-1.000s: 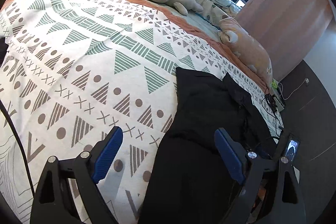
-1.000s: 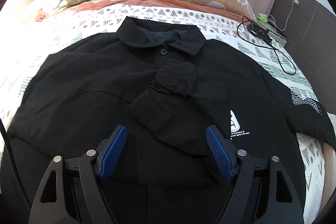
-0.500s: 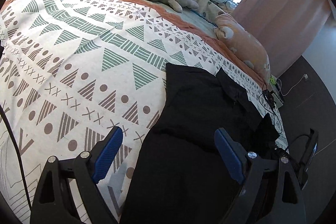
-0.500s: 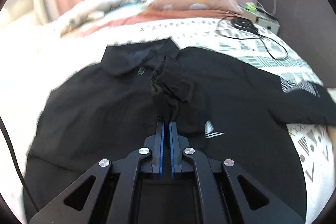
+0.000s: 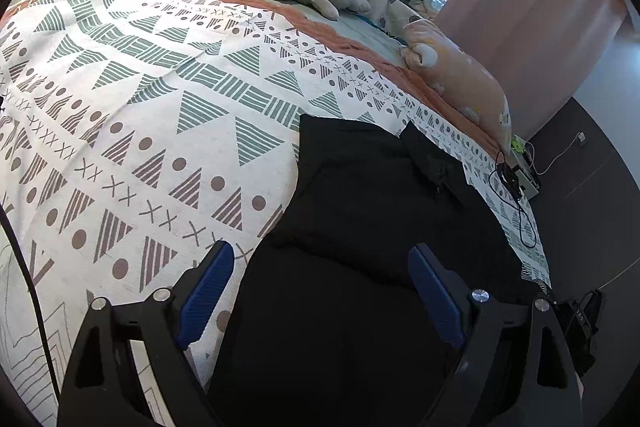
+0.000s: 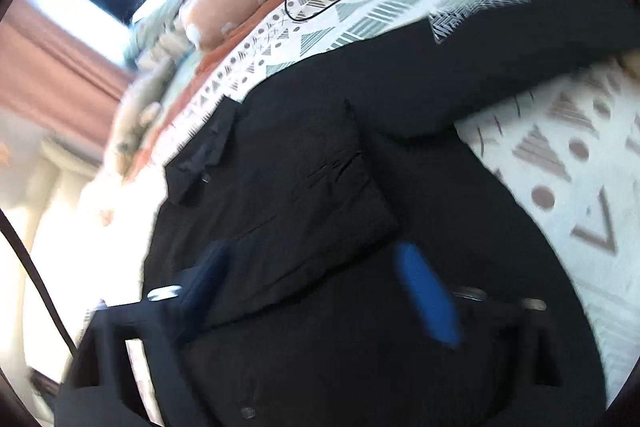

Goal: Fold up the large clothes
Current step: 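Close the right tool on the shirt side and lift it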

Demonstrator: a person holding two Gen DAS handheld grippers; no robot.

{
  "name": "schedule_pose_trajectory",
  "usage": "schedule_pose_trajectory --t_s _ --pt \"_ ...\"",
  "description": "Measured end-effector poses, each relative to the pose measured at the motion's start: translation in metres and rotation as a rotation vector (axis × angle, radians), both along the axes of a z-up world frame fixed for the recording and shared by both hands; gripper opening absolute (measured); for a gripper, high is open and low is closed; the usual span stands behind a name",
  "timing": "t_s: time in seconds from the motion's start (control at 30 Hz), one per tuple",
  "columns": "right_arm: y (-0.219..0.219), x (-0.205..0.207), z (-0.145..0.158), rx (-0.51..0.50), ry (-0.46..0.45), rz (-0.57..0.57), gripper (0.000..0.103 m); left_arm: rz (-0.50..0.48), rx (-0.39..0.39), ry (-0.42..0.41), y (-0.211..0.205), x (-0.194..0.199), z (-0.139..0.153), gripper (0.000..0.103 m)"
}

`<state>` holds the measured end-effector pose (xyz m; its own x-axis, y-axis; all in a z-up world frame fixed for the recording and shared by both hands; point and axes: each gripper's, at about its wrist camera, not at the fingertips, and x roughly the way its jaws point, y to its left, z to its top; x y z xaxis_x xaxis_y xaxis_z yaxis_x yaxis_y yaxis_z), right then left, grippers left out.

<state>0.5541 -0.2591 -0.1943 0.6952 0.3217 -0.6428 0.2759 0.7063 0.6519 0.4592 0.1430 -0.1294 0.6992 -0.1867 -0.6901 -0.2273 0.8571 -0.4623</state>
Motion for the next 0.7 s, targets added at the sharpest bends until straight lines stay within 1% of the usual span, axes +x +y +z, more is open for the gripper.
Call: schedule_pose_trajectory --t_s 0.07,0.1,0.17,0.2,0.27,0.33,0.37,0.4,0.43,0.47,0.53,0.63,0.7 --pt "-0.007 -0.002 -0.007 0.096 -0.003 0.000 0.090 0.001 -0.002 0.002 -0.003 0.001 0.000 0.091" --pt "-0.014 -0.001 -0.011 0.119 -0.001 0.000 0.090 0.001 -0.001 0.003 -0.005 0.002 0.000 0.091" --pt "-0.019 0.004 -0.017 0.137 0.001 -0.005 0.090 0.000 0.005 0.005 -0.009 0.003 0.001 0.091" --pt "-0.018 0.009 -0.020 0.120 0.009 0.006 0.085 -0.001 0.009 0.004 -0.011 0.004 0.001 0.091" --pt "-0.016 0.018 -0.027 0.103 0.018 0.038 0.033 -0.007 0.027 0.004 -0.016 0.006 0.000 0.091" --pt "-0.017 0.026 -0.037 0.087 0.043 0.043 0.025 -0.006 0.048 0.012 -0.019 0.009 -0.003 0.091" --pt "-0.020 0.030 -0.042 0.085 0.048 0.037 0.015 -0.004 0.054 0.016 -0.020 0.012 -0.006 0.091" --pt "-0.021 0.031 -0.043 0.083 0.047 0.033 0.012 -0.002 0.054 0.019 -0.020 0.014 -0.008 0.091" --pt "-0.025 0.035 -0.047 0.082 0.044 0.030 0.005 0.001 0.056 0.024 -0.021 0.016 -0.010 0.091" --pt "-0.028 0.037 -0.049 0.085 0.041 0.028 0.002 0.005 0.060 0.032 -0.021 0.020 -0.014 0.091" --pt "-0.035 0.046 -0.054 0.101 0.033 0.028 0.001 0.011 0.068 0.039 -0.023 0.024 -0.018 0.091" --pt "-0.039 0.055 -0.052 0.103 0.017 0.021 0.001 0.013 0.094 0.046 -0.026 0.028 -0.022 0.091" --pt "-0.036 0.061 -0.053 0.088 0.009 0.017 0.001 0.007 0.100 0.028 -0.029 0.027 -0.021 0.091"
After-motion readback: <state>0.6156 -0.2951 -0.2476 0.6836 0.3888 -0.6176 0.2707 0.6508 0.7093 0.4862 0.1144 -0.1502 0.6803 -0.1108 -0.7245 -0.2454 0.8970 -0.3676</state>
